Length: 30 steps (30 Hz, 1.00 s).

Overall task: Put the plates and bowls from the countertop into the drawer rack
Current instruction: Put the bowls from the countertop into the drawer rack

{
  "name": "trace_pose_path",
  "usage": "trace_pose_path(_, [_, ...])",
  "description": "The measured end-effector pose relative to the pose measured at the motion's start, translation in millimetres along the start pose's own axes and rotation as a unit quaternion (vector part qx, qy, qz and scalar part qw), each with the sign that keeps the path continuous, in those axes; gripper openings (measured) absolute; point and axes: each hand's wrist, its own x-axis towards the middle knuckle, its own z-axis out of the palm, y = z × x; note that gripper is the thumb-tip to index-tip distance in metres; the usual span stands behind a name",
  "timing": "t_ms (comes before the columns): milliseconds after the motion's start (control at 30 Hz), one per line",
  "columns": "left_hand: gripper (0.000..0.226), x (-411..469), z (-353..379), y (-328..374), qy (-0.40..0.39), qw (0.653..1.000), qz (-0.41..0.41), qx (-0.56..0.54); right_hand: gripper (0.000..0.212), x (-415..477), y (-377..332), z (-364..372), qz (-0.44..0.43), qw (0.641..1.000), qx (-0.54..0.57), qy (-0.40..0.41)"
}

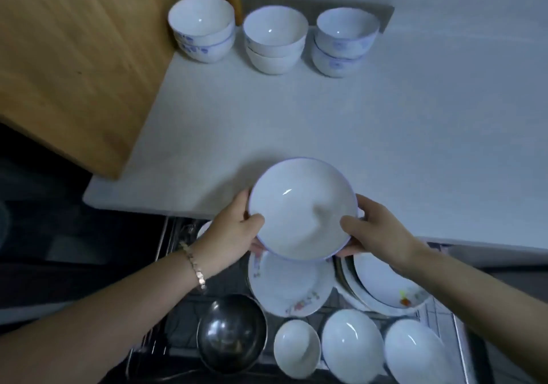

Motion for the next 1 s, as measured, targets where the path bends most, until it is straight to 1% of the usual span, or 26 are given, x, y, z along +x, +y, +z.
trace_pose_path(133, [0.046,-38,71,-29,0.0,1.0,-0.004,-0.01,0.031,-49,47,-43,0.036,0.996,-0.081,0.007])
trace_pose_path(267, [0.049,-63,130,-61,-0.04,0.998,0.005,0.049,0.022,-73,109,-71,0.074,0.979,-0.187,0.026])
trace_pose_path(300, [0.048,-66,142,-71,-0.046,0.997,-0.006,0.061,0.022,-75,127,-74,0.088,0.976,-0.197,0.03])
trace_pose_path(367, [0.049,-69,167,-91,-0.056,0.995,-0.031,0.079,0.035,-73,165,-76,0.102,0.969,-0.222,0.033])
trace_pose_path(433, [0.052,-68,191,-111,-0.059,0.99,-0.068,0.107,0.05,-67,200,-76,0.109,0.958,-0.265,0.013])
trace_pose_path(467, [0.053,-67,203,-120,-0.066,0.987,-0.094,0.114,0.053,-64,215,-76,0.116,0.954,-0.276,0.003])
trace_pose_path(567, [0.049,-61,240,-140,-0.103,0.973,-0.167,0.119,0.055,-55,251,-86,0.16,0.945,-0.284,-0.017])
trace_pose_path(633, [0.046,-53,267,-147,-0.118,0.964,-0.198,0.135,0.053,-51,270,-99,0.178,0.935,-0.306,-0.013])
trace_pose_path(700, [0.048,-45,294,-151,-0.13,0.952,-0.229,0.156,0.052,-46,286,-115,0.188,0.924,-0.333,-0.002])
trace_pose_path(767, [0.053,-37,319,-157,-0.146,0.941,-0.259,0.163,0.055,-39,297,-131,0.19,0.908,-0.373,0.007])
trace_pose_path(900, [0.065,-22,349,-167,-0.199,0.912,-0.301,0.196,0.055,-25,309,-149,0.159,0.88,-0.448,-0.003])
trace_pose_path(967, [0.067,-17,356,-171,-0.227,0.891,-0.301,0.253,0.054,-18,311,-150,0.135,0.865,-0.483,-0.017])
trace_pose_path(1000, [0.065,-15,358,-174,-0.228,0.884,-0.297,0.28,0.055,-15,311,-149,0.122,0.858,-0.498,-0.026])
